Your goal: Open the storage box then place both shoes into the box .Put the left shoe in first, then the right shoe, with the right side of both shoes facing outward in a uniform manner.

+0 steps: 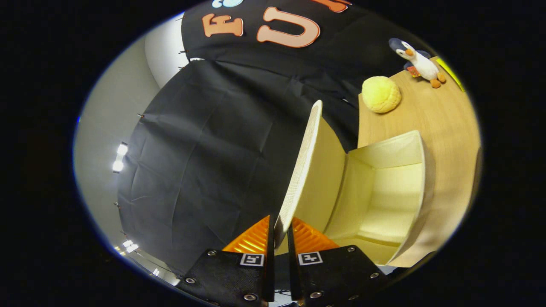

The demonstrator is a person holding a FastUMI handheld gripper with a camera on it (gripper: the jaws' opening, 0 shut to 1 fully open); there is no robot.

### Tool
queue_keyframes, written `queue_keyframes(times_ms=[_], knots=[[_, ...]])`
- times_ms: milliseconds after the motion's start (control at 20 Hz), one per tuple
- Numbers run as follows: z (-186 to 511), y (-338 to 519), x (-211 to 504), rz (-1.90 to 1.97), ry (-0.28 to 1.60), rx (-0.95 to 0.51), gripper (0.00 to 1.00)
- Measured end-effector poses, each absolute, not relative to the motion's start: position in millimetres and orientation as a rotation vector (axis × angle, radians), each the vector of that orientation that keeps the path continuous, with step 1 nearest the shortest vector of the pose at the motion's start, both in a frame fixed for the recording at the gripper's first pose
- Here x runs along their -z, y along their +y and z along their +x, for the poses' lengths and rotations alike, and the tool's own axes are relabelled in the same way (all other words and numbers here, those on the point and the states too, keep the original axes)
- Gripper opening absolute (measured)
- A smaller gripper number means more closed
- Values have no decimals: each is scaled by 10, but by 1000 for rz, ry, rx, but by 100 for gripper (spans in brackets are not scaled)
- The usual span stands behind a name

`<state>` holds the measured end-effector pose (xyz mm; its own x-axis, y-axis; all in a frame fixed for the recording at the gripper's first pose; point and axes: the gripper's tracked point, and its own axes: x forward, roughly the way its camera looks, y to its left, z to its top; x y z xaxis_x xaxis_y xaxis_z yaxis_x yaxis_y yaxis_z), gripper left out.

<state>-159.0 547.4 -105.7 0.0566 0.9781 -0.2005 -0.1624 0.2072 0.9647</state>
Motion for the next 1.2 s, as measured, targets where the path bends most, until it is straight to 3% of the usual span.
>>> queue_keyframes(times_ms=[350,750,900,1000,1200], knots=[[-1791,6486,816,832,1174,-1155,11],[-2179,7341,1178,615,1249,-1143,16],[-2255,7313,1366,518,1246,-1174,59],[-2226,7239,1453,478,1210,-1182,75],[-2036,6682,1561,385,1120,-1157,86]])
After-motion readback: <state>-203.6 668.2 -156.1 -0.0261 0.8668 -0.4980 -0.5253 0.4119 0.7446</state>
